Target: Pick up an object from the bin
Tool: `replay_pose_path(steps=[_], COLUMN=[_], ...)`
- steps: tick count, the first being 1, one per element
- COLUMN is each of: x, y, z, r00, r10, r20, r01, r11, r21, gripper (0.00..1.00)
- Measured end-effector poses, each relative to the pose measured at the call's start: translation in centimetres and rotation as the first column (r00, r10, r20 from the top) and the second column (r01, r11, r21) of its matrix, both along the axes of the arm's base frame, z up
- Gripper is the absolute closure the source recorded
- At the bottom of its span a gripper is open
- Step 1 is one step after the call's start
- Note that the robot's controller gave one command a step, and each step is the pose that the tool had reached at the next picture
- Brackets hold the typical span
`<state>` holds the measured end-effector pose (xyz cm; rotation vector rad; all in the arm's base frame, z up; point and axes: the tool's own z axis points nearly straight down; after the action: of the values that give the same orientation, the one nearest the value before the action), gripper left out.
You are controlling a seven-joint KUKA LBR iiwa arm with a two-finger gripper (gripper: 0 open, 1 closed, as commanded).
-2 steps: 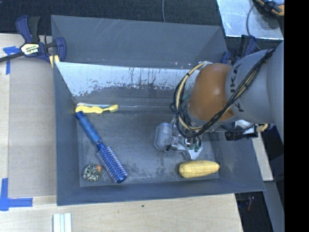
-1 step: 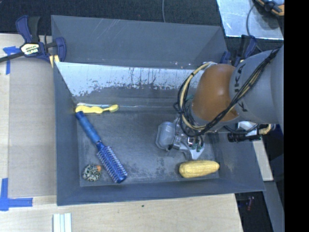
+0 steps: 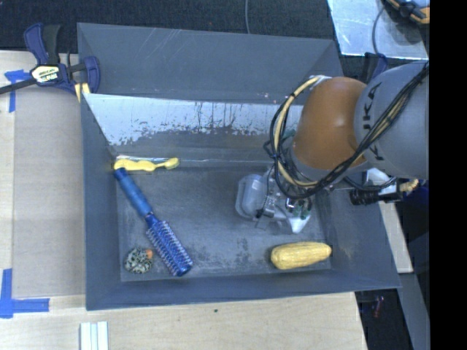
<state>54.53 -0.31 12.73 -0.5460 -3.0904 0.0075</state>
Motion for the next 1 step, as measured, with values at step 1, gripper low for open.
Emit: replay_pose_path(steps=[1], x=[0.47], y=[-0.74], z=[-0.22], r00=[0.999], r10=[-0.028], r20=[0.016], r01=[0.028], r11=[1.000], r21=[0.001], gripper=[1.00])
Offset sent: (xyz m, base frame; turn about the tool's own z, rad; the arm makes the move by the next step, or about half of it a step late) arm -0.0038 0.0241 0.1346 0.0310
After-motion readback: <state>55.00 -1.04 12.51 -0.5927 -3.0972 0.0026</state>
